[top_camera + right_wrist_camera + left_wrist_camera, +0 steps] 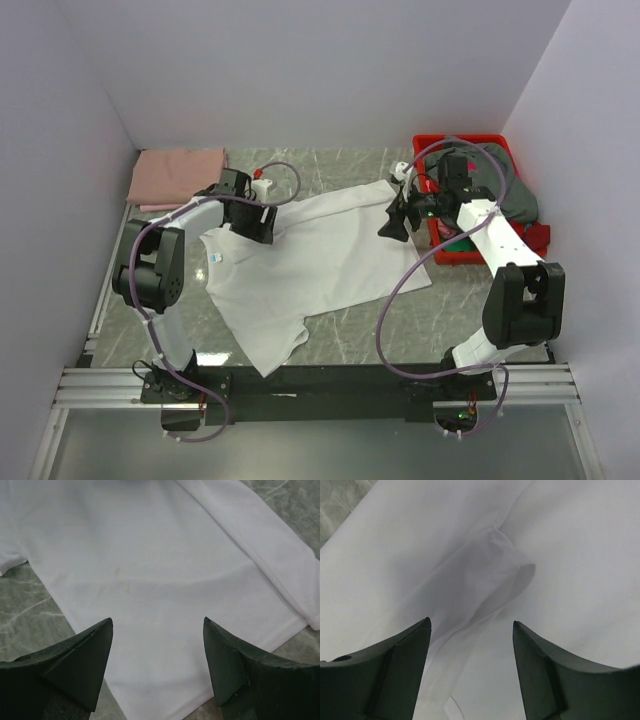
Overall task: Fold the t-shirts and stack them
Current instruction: Fold the tshirt
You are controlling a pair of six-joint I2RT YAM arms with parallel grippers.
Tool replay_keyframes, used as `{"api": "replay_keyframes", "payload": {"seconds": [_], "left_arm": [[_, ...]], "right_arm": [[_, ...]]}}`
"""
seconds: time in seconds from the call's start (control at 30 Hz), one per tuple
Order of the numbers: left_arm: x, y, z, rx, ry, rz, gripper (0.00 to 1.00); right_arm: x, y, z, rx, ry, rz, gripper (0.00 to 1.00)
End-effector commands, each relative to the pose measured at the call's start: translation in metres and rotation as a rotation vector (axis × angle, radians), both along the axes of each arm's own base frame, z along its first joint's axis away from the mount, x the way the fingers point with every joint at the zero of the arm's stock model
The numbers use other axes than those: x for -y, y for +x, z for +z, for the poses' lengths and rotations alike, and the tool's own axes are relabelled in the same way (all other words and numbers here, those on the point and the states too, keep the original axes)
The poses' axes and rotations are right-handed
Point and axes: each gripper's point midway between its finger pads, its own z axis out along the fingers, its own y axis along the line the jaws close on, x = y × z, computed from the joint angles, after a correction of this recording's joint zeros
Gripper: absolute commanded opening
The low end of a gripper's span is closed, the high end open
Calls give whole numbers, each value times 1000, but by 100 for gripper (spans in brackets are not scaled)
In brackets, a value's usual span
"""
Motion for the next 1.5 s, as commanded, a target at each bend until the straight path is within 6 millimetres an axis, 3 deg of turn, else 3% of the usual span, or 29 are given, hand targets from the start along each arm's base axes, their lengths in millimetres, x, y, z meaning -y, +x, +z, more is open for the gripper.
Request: {"api": "replay_keyframes", "payload": {"seconds": [0.0, 0.23, 0.4, 0.63, 0.73, 0.87, 0.9, 0.93, 0.97, 1.0, 1.03, 1.07, 1.1, 1.13, 1.2, 1.27, 1.3, 1.33, 1.4, 1.47], "left_arm": [[1, 14, 9, 46, 15, -16, 71], [15, -7, 4, -18, 5, -72, 65], [32, -34, 21, -44, -65, -119, 55], [58, -91, 40, -142, -239, -225, 58], [61, -95, 50, -157, -268, -217, 59], [52, -67, 92, 50, -255, -65, 59], [41, -63, 129, 182, -270, 19, 60], [36, -60, 137, 274, -291, 64, 62], [27, -69, 177, 382, -360, 141, 65], [14, -68, 186, 448, -363, 227, 69], [4, -74, 179, 466, -379, 301, 71], [-4, -85, 200, 477, -495, 439, 73], [-17, -89, 196, 469, -517, 554, 78], [-19, -101, 177, 398, -542, 606, 78], [-7, -122, 176, 287, -665, 620, 76], [10, -149, 151, 49, -739, 652, 64], [16, -159, 140, -41, -749, 662, 47], [26, -176, 126, -163, -759, 654, 39], [32, -203, 100, -346, -749, 724, 33], [37, -222, 91, -412, -724, 770, 39]], "right_arm": [[-4, -14, 5, -18, 41, 30, 79], [-6, -20, 10, -21, 56, 42, 79], [-6, -24, 13, -17, 58, 44, 79], [-5, -27, 18, -11, 59, 38, 79], [-3, -28, 18, -12, 46, 33, 79], [7, -37, 16, 28, -29, 42, 79], [12, -40, 13, 88, -79, 85, 79], [15, -48, 14, 126, -111, 119, 79], [18, -68, 6, 93, -138, 168, 79], [21, -78, -5, 153, -182, 258, 79], [27, -95, -12, 139, -219, 296, 79], [30, -102, -19, 155, -243, 331, 79], [32, -113, -33, 155, -259, 373, 79], [33, -120, -37, 161, -273, 388, 79], [35, -135, -55, 129, -290, 415, 78], [34, -134, -62, 153, -327, 409, 76], [34, -141, -72, 121, -328, 397, 75], [32, -134, -71, 168, -338, 381, 75], [29, -137, -75, 157, -331, 347, 74], [22, -133, -74, 182, -321, 345, 74]]}}
